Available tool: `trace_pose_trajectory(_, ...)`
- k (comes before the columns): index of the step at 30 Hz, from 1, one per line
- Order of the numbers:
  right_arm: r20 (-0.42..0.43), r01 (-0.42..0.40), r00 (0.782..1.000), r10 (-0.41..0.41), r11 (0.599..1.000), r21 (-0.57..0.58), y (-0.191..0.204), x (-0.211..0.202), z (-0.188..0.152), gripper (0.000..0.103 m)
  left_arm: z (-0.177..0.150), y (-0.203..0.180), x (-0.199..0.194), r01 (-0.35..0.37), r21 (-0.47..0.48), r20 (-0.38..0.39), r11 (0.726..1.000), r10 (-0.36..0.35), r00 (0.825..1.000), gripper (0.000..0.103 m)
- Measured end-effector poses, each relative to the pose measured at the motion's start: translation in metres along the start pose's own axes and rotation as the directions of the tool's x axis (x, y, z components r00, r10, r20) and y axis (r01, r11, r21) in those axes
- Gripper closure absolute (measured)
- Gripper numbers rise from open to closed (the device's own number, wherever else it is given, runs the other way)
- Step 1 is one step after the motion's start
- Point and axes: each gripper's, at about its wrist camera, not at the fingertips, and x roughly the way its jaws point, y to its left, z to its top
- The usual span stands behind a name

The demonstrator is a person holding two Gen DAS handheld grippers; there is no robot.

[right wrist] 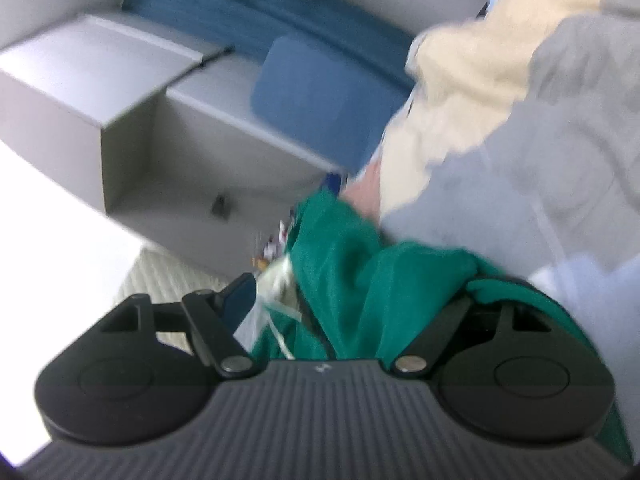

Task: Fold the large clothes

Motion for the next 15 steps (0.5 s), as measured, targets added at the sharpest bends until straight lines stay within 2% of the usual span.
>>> trace_pose_trajectory(2, 0.039, 0.009, 0.999, -0.01, 1.0, 0.028, -0.009, -0.004, 0.011, 0.023, -0.003, -0.006, 0.0, 0.024, 0.023, 0.001, 0.999, -0.024, 1.0, 0.041)
trace_pose_trajectory(4, 0.058, 0.025, 0.998, -0.027, 0.999, 0.036, -0.018, -0.007, 0.016, 0.028, -0.006, -0.012, 0.001, 0.044, 0.046, -0.006, 0.998, -0.044, 0.999, 0.041)
trace_pose_trajectory(6, 0.057, 0.047, 0.997, -0.048, 0.999, 0.018, -0.025, -0.006, 0.022, 0.03, -0.011, -0.018, 0.004, 0.048, 0.074, -0.017, 0.996, -0.047, 0.999, 0.041)
trace_pose_trajectory(8, 0.04, 0.06, 0.997, -0.06, 0.998, 0.001, -0.031, -0.005, 0.024, 0.037, -0.015, -0.023, 0.007, 0.045, 0.099, -0.025, 0.994, -0.043, 0.999, 0.041)
trace_pose_trajectory(12, 0.011, 0.088, 0.996, -0.088, 0.995, -0.055, -0.026, -0.01, 0.018, 0.036, -0.019, -0.027, 0.013, 0.025, 0.13, -0.041, 0.991, -0.02, 0.999, 0.041)
trace_pose_trajectory(15, -0.023, 0.148, 0.988, -0.154, 0.975, -0.165, -0.006, -0.018, 0.008, 0.033, -0.022, -0.025, 0.017, 0.001, 0.129, -0.058, 0.992, 0.007, 0.998, 0.042)
